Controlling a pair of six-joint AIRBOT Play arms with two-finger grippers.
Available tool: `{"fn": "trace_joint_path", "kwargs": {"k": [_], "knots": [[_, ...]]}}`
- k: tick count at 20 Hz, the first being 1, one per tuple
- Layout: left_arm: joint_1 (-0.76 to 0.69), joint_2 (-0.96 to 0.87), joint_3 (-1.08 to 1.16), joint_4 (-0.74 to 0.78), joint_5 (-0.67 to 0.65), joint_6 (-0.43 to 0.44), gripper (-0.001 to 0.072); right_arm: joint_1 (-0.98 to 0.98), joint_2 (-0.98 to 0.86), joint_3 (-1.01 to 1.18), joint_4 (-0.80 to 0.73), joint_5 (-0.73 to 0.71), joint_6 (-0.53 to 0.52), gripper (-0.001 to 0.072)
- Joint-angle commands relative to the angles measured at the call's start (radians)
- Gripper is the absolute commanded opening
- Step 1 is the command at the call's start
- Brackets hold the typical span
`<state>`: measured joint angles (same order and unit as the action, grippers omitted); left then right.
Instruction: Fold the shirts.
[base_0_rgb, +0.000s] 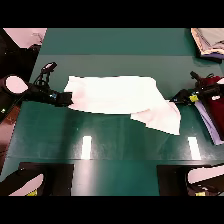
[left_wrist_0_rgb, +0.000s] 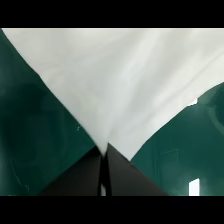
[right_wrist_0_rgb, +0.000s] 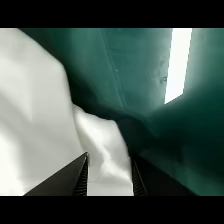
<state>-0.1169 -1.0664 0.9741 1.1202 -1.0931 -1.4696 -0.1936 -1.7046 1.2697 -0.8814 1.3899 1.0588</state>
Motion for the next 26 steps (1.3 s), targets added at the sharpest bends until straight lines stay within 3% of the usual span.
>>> {"fn": "trace_joint_path", "kwargs": {"k": [1, 3, 4, 9, 14, 22, 26], "knots": [[0.0, 0.001, 0.001, -0.003, -0.004, 0.0, 0.0024, 0.037, -0.016, 0.016, -0.071, 0.029, -0.002, 0.0233], [0.0, 0.001, 0.001, -0.003, -0.009, 0.0, 0.0024, 0.038, -0.015, 0.016, -0.116, 0.04, -0.002, 0.0054], [0.0, 0.001, 0.001, -0.003, -0.014, 0.0, 0.0024, 0.037, -0.015, 0.016, -0.111, 0.041, -0.002, 0.0022], [0.001, 0.034, 0.065, -0.035, 0.015, -0.05, 0.0023, 0.004, 0.129, 0.019, 0.005, 0.009, -0.002, 0.002], [0.002, 0.118, 0.462, -0.002, 0.045, -0.048, 0.0024, -0.078, 0.409, 0.198, 0.178, -0.032, -0.002, 0.002], [0.001, 0.154, 1.078, 0.005, 0.027, -0.016, 0.0024, -0.1, 0.74, 0.543, 0.171, -0.258, -0.001, 0.002], [0.001, 0.214, 1.171, -0.01, 0.087, -0.036, 0.0024, -0.2, 0.851, 0.661, 0.17, -0.287, 0.03, 0.002]]}}
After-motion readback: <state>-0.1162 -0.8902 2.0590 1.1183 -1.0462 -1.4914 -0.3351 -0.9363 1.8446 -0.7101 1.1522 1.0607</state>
